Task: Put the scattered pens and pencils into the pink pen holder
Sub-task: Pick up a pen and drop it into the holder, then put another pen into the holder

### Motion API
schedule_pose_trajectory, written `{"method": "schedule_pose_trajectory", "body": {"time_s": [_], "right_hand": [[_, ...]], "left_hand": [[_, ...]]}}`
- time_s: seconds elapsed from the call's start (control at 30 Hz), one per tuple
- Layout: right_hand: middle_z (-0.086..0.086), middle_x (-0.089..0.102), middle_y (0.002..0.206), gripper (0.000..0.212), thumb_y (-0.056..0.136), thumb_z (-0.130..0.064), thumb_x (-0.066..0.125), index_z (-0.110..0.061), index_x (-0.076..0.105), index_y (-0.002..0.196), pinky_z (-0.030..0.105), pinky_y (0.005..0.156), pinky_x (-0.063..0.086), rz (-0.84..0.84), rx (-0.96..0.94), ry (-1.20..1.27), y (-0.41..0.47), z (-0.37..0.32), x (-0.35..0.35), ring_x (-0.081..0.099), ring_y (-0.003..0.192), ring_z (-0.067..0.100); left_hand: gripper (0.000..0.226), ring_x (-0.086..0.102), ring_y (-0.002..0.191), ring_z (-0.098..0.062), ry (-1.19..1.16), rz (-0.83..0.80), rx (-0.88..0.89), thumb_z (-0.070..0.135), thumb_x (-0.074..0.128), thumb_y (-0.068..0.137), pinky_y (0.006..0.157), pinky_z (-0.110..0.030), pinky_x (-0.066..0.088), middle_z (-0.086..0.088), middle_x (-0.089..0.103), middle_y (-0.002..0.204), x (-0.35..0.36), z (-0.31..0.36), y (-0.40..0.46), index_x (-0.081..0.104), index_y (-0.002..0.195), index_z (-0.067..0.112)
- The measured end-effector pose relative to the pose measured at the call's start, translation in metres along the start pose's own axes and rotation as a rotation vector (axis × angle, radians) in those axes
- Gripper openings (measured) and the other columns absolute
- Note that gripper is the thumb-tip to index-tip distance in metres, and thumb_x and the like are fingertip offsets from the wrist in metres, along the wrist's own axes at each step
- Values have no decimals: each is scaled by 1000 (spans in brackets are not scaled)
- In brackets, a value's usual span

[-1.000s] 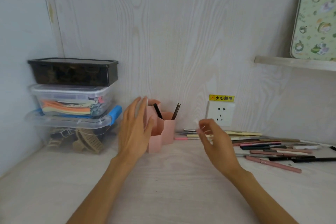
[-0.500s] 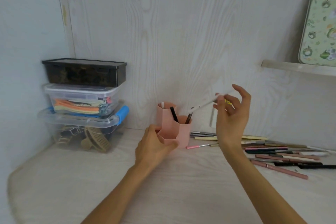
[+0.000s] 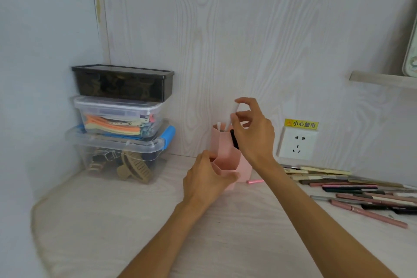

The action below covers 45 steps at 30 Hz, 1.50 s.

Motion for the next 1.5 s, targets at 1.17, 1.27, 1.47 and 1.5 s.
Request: {"method": "schedule_pose_trajectory", "body": {"time_s": [1.17,1.27,1.47,1.5], "right_hand": [[-6,53,120,26,92,-24,43,-28,50,117,43,112,12,-572,21,-613,-86,133,-31,43,120,19],[-8,51,123,37,92,-25,42,-37,44,127,43,112,14,-623,-17,-614,-91,130,-24,40,120,18],[-9,52,120,31,93,-27,44,-39,54,119,34,103,24,-630,-31,-551,-92,129,-26,41,116,15],[-10,54,118,29,91,-25,46,-37,56,115,31,99,26,-623,-32,-519,-92,127,-25,43,114,15]], "left_hand": [[26,50,102,-18,815,-63,705,27,36,96,76,-32,21,6,65,104,62,73,-41,60,106,26],[25,50,103,-14,747,-71,703,25,43,94,71,-30,16,9,65,107,56,72,-41,56,114,30],[17,56,85,4,209,-47,590,27,61,88,63,-11,35,25,60,82,16,68,-33,62,102,36],[17,57,81,8,87,-23,526,25,64,86,64,-8,40,26,60,80,7,66,-29,62,99,36]]}}
Point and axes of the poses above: each hand's wrist, its own y-axis towards the middle knuckle, its own x-axis out of the palm, z = x × y, the point moved 9 cm from there along y, towards the middle knuckle
